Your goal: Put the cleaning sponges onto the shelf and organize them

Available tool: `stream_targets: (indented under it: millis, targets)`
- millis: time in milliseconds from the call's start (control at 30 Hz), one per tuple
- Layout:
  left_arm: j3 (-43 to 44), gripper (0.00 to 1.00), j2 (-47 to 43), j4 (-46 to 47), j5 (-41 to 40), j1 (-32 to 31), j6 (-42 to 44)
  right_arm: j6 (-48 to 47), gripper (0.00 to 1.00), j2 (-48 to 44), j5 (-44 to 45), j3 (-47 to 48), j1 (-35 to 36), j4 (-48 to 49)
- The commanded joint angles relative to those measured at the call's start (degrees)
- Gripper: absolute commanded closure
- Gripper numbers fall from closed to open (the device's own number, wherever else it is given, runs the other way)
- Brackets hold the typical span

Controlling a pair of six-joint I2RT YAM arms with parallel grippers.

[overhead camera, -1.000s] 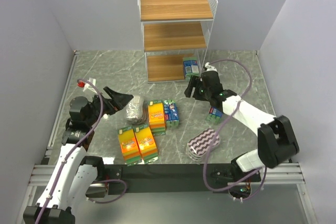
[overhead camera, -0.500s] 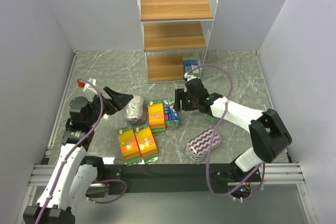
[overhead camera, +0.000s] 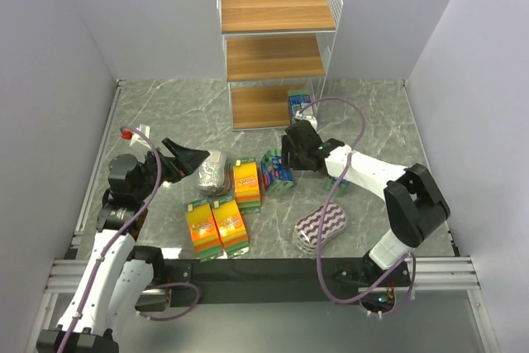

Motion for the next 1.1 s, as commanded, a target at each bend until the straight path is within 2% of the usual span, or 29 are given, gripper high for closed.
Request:
stream_targets:
  millis: [0, 167, 400, 467, 567, 633, 767, 1067]
  targets:
    - [1.2, 0.04, 0.3, 1.9, 0.2, 0.0, 0.8, 1.9, 0.28, 3.1, 10.7, 1.9, -0.6, -7.1]
    - [1.3, 0.04, -0.1, 0.9, -0.1, 0.0, 1.2, 3.3, 0.27, 5.5, 14.4, 4.1, -1.1, -10.3]
    - [1.5, 0.04, -0.1, 1.1, -0.3, 0.0, 1.3, 5.3, 0.25, -4.2, 18.6, 3.5, -1.5, -10.0]
    - [1.2, 0.04, 0.0, 1.6, 0.1, 0.0, 0.7, 4.7, 0.24, -5.9, 16.7, 3.7, -1.5, -10.0]
    - [0.6, 0.04, 0.7, 3.2, 0.5, 0.0, 0.1, 0.4, 0.24, -9.2, 4.1, 1.4, -0.7, -5.9]
    - [0.2, 0.04, 1.1, 4.0, 0.7, 0.0, -0.4, -1.4, 0.23, -10.3, 2.1, 0.4, 2.9, -5.1]
    - [-0.5, 0.04, 1.9, 4.8, 1.5, 0.0, -1.1, -0.8, 0.21, -9.7, 2.1, -1.5, 7.8, -3.2]
    - [0.4, 0.04, 2.2, 5.4, 1.5, 0.0, -0.6, 0.7, 0.18, -4.5, 7.2, -0.3, 10.9, -0.9]
